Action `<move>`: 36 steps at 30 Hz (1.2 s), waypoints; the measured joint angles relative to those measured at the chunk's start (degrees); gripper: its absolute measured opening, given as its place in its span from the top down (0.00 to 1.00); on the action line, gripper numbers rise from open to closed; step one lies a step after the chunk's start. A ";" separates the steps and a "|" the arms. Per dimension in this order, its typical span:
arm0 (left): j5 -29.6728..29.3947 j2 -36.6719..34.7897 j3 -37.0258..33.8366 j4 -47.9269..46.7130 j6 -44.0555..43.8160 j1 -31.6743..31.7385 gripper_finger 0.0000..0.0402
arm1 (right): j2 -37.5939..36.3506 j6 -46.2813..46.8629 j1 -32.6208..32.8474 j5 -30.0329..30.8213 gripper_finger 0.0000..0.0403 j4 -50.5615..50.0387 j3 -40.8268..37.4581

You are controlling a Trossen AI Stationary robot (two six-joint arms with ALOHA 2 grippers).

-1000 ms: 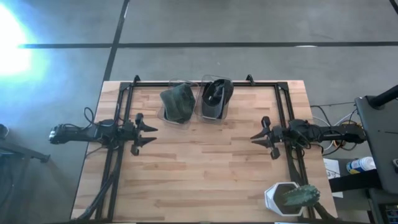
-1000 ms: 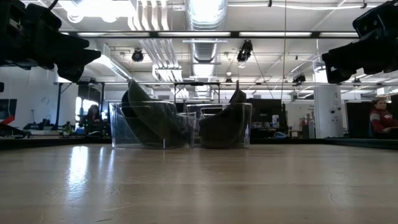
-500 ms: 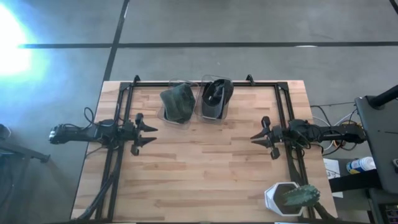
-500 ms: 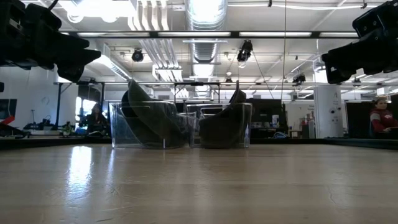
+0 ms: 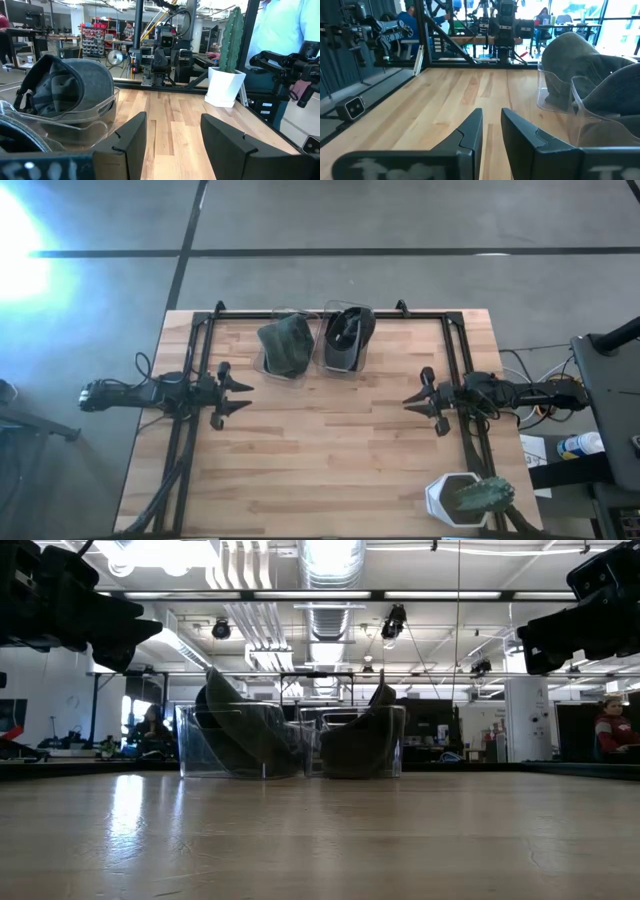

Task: Pick & Place hat
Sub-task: Return to Home Position

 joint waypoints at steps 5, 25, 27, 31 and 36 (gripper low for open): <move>0.00 0.00 0.00 0.02 0.00 -0.01 0.55 | 0.00 0.00 0.00 0.01 0.83 0.00 0.00; 0.00 0.00 0.00 0.02 0.00 -0.01 0.55 | 0.00 0.00 0.00 0.02 0.83 0.02 0.02; 0.00 0.00 0.00 0.02 0.00 -0.01 0.55 | 0.02 0.00 0.00 0.02 0.83 0.00 0.02; 0.00 0.00 0.00 0.02 0.00 -0.01 0.55 | 0.02 0.00 0.00 0.02 0.83 0.02 0.02; 0.00 0.00 0.00 0.02 -0.02 -0.01 0.55 | 0.02 0.00 0.00 0.02 0.83 0.02 0.02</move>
